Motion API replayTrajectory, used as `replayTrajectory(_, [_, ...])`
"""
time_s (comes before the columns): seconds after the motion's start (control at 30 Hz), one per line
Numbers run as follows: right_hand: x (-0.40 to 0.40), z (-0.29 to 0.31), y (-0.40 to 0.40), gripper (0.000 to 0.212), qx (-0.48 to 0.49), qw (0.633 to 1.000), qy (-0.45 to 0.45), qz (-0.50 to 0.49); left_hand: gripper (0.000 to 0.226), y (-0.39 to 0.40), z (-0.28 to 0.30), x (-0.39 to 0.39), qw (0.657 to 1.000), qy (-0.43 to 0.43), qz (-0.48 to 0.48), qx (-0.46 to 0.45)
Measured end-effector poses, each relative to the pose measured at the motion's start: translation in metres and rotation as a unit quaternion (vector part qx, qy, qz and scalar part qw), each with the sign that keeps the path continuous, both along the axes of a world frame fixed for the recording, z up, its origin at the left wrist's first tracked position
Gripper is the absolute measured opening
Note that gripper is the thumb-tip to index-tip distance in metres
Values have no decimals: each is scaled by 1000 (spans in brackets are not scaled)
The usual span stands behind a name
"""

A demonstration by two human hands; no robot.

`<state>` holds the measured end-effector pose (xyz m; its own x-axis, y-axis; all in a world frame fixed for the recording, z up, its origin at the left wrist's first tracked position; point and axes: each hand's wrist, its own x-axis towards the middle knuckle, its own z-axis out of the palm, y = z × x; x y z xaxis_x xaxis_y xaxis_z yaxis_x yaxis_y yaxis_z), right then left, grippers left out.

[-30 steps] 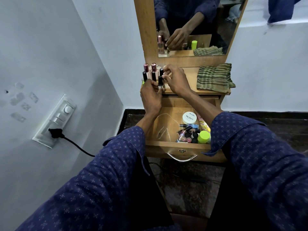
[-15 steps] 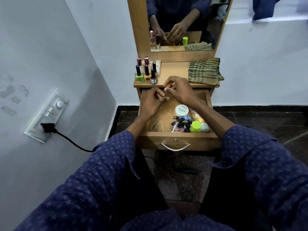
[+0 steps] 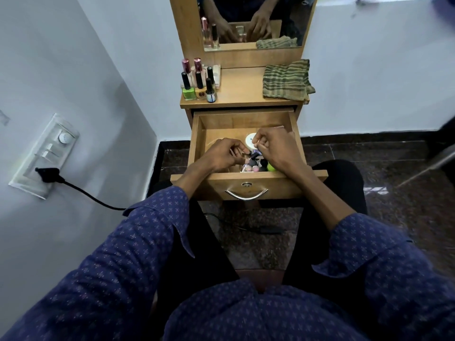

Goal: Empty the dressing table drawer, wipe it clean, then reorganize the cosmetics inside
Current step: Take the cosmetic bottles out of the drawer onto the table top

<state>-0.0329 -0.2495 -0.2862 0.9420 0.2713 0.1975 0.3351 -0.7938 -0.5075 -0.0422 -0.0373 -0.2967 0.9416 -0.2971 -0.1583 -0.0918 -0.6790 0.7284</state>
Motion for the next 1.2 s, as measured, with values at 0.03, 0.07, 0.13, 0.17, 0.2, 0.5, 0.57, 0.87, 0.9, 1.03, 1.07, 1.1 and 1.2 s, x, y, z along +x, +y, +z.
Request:
replayTrajectory(0.03, [1,-1,0,12,4,1000,19,3,25,-2,0,0,1000,-6,-9,15])
replayTrajectory(0.07, [1,-1,0,12,-2,999,41,11,24,-3,1,-1,999,-11,-20,31])
replayTrajectory(0.13, [0,-3,1,14,-35,996,77,27,26,-6,3,-2,997,-21,-36,59])
replayTrajectory(0.17, [0,-4,1,15,-46,995,84,32,27,-6,4,-2,997,-22,-37,62])
replayTrajectory(0.2, [0,-6,1,16,-52,994,87,34,26,-6,3,-2,998,-19,-32,59])
replayTrajectory(0.5, [-1,-5,-2,13,6,991,126,35,12,0,-1,-3,995,35,69,-65])
replayTrajectory(0.57, [-2,0,-1,12,38,989,137,43,14,2,0,-3,987,55,101,-114])
replayTrajectory(0.87, [-14,14,-2,26,93,966,170,169,19,3,8,-5,954,90,166,-231])
replayTrajectory(0.9, [-13,13,-2,27,83,966,176,171,18,3,8,-6,953,90,169,-234])
replayTrajectory(1.03, [-9,9,-2,21,40,970,164,178,19,4,6,-6,956,82,170,-226])
replayTrajectory(1.07, [-10,10,-2,19,32,970,158,182,19,4,6,-6,957,78,169,-223])
replayTrajectory(1.1, [-11,11,-1,19,27,971,151,184,19,4,6,-6,958,76,167,-221])
replayTrajectory(1.2, [-13,14,0,22,17,978,129,165,19,5,5,-5,961,69,164,-214])
